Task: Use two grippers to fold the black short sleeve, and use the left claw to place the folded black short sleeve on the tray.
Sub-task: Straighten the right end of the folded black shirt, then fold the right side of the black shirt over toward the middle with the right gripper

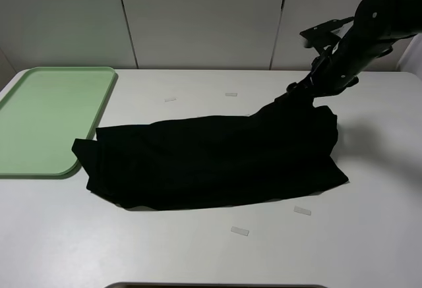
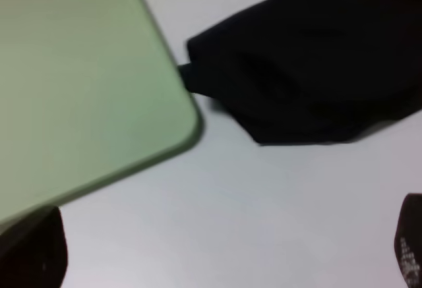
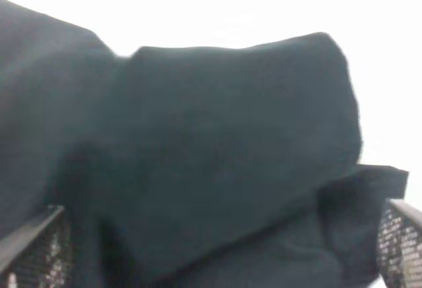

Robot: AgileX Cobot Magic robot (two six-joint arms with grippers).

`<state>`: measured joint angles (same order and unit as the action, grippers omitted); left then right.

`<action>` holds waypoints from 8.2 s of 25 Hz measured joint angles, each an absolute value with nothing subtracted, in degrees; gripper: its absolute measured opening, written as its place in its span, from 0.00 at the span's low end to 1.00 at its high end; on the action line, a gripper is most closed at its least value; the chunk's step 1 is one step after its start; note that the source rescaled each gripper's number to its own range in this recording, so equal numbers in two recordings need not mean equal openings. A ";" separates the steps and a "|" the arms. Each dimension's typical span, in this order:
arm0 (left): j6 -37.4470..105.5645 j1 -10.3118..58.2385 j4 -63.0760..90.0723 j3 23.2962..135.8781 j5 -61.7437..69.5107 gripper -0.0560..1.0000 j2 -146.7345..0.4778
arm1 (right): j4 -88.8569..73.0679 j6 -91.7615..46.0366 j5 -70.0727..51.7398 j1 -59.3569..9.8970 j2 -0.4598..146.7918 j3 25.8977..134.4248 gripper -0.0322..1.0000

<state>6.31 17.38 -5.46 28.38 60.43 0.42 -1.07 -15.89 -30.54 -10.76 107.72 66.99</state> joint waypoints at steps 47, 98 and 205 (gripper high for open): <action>6.19 17.38 -5.80 28.38 60.25 1.00 0.42 | 3.31 2.16 -40.61 -4.91 111.76 66.49 0.03; 6.07 17.38 -5.80 28.38 60.25 1.00 0.42 | -8.37 -12.11 -31.92 -2.05 99.39 57.75 0.92; 6.05 17.38 -5.80 28.38 60.25 1.00 0.42 | -11.62 4.63 -34.75 -24.84 104.75 59.68 0.90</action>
<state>6.05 17.38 -5.80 28.38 60.25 0.42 -11.62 4.63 -34.75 -24.84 104.75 59.68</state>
